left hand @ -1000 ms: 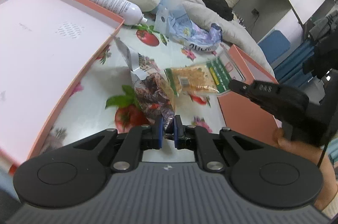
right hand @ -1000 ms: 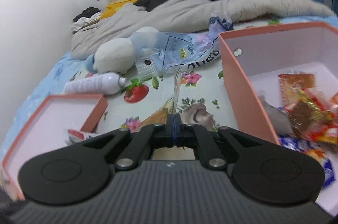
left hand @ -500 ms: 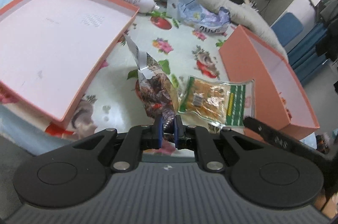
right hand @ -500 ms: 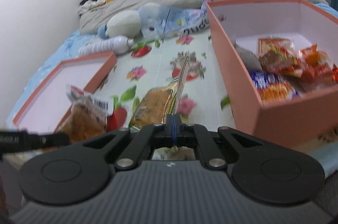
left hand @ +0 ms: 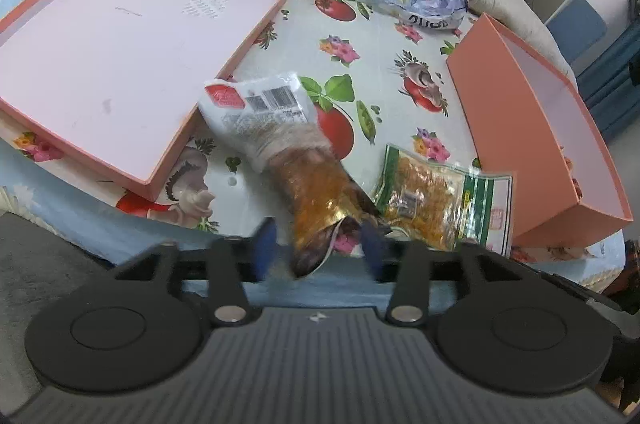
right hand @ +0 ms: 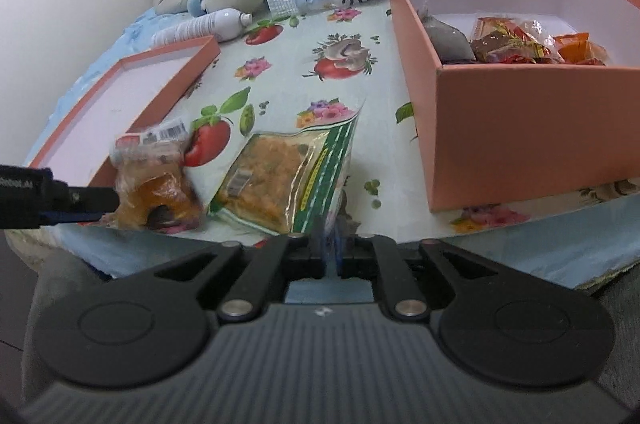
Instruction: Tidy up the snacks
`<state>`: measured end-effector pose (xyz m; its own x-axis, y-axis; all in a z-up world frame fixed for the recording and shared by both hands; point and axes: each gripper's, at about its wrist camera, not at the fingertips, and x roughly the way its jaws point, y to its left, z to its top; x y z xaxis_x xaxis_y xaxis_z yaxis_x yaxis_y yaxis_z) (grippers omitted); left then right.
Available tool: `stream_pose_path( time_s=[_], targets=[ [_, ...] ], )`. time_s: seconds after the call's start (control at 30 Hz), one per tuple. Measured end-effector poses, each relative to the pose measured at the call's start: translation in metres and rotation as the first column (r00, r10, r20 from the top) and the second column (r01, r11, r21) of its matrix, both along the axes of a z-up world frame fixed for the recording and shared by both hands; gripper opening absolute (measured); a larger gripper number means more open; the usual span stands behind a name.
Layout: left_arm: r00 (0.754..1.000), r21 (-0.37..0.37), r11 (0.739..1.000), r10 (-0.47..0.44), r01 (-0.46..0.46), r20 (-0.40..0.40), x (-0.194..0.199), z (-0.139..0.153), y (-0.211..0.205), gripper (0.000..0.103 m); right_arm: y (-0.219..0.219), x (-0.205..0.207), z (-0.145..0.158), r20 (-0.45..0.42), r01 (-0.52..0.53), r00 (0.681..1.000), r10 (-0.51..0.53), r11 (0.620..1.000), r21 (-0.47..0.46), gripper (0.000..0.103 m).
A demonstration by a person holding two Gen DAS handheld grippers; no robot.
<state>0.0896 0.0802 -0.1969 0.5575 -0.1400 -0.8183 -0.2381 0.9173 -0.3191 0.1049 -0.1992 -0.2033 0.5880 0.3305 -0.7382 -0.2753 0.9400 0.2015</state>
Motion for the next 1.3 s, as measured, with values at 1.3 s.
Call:
stream_pose_path(
  time_s=[1.3],
  targets=[
    [0.996,-0.008,0.996,0.09,-0.09,0.008,0.057,-0.025,0.0,0.088,0.074,0.043,-0.031,0.231,-0.278,0.92,0.315,0.944,-0.18,0.078]
  ],
)
